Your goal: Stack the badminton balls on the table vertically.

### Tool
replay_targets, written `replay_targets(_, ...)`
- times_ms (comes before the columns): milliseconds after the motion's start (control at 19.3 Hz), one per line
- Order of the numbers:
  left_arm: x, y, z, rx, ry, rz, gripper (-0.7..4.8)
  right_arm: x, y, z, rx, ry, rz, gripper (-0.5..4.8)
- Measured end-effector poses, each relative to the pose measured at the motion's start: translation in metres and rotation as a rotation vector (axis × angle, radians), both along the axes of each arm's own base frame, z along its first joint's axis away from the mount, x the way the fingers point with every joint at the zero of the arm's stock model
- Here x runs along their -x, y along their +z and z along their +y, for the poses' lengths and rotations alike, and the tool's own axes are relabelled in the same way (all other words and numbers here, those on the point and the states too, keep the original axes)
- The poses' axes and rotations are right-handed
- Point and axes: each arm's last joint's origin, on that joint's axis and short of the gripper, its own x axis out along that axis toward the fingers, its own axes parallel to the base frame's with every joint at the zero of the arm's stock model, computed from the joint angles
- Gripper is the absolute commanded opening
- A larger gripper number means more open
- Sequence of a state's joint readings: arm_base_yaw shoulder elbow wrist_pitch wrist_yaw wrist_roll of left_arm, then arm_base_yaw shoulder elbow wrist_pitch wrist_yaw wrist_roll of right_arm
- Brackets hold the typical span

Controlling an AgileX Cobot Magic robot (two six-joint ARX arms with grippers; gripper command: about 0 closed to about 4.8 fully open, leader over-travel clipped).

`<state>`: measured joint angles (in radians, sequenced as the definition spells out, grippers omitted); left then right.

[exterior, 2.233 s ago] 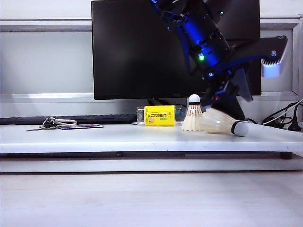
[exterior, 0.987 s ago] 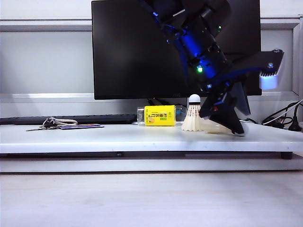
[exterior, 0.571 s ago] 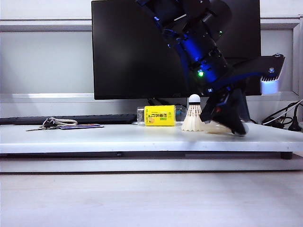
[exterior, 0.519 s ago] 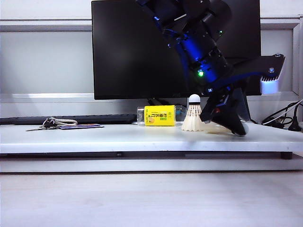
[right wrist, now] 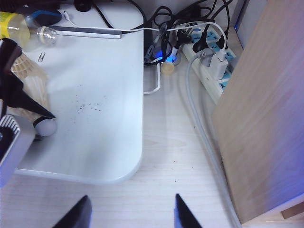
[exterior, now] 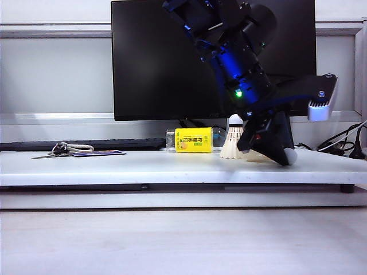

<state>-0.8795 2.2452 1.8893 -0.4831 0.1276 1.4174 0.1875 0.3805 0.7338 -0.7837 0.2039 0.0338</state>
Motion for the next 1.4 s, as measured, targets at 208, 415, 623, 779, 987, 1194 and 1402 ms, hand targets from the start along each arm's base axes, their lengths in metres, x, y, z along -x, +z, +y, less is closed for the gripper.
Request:
replay_targets(208,-0.0008,-0.0008,-0.001,0.007,-0.002,-0.007,1.85,-0.0001,0.0003,0.0001,-0.002,0.003,-0.003,2.29)
replay_targets(415,-0.0012,-0.0015,-0.0015,0.009,-0.002,-0.01,1.85,-0.0003,0.0006,0.0002,-0.003,0.003,-0.007,2.29)
replay_targets(623,-0.0013,-0.0014,-0.0016,0.01,-0.002,-0.011,1.82,-0.0003,0.0007,0.0002,-0.003,0.003,-0.007,2.29)
replay_targets(779,-0.0013,-0.0014,-0.0016,0.01,-0.002,-0.011,1.77,-0.0003,0.0007,0.0002,-0.003,0.003,-0.007,2.29)
replay_targets(987,-0.0014,-0.0014,-0.0017,0.011,-0.003,-0.012,0.84,-0.0003,0.0007,0.0002,-0.003,0.003,-0.007,2.29)
replay_targets(1194,-0.0017,-0.0009,-0.002,0.013,-0.002,-0.014,0.84,-0.0003,0.0007,0.0002,-0.003,0.003,-0.008,2.29)
replay_targets(1402,-0.0019,-0.0006,-0.0023,0.019,0.002,-0.014,0.84,-0.0003,0.0008,0.0002,-0.003,0.003,-0.008,2.29)
